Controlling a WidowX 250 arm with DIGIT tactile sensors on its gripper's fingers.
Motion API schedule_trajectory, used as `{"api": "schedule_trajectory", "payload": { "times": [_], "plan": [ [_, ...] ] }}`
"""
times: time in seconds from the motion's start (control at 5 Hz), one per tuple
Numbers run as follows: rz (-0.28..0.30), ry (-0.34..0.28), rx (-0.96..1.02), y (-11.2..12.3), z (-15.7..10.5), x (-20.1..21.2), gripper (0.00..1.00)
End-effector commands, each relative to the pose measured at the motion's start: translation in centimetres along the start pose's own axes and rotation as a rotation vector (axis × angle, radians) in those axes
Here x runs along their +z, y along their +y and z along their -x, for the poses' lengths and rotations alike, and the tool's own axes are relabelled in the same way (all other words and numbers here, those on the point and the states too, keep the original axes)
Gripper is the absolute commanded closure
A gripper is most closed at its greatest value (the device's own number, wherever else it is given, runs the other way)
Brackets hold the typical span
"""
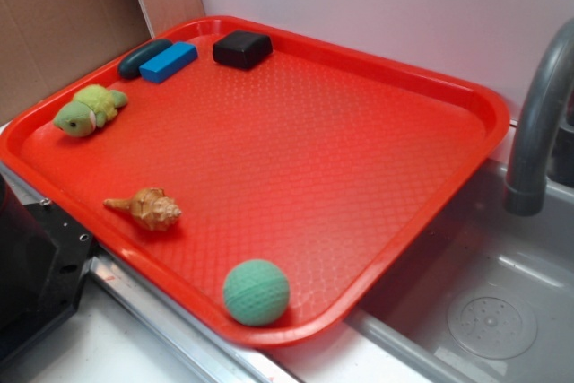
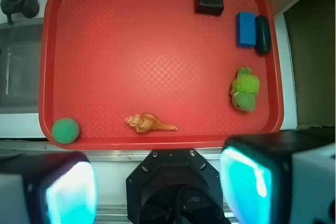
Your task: Grab the shell.
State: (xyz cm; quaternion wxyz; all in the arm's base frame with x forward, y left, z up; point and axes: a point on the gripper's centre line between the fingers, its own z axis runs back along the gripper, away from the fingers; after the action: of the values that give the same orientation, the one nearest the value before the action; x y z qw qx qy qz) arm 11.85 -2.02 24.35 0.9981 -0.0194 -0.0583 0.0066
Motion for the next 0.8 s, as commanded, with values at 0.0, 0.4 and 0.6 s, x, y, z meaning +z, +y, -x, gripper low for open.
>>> {"api": "schedule_trajectory", "payload": {
  "times": [0.0,0.4,0.6],
  "plan": [
    [0.0,0.0,0.0,0.0,0.0,0.0,0.0],
    [0.142,0.04,-0.469,-1.5,-1.3,-9.7,0.0],
    [0.13,0.034,-0.591,-2.0,-0.8,-12.0,0.0]
  ]
}}
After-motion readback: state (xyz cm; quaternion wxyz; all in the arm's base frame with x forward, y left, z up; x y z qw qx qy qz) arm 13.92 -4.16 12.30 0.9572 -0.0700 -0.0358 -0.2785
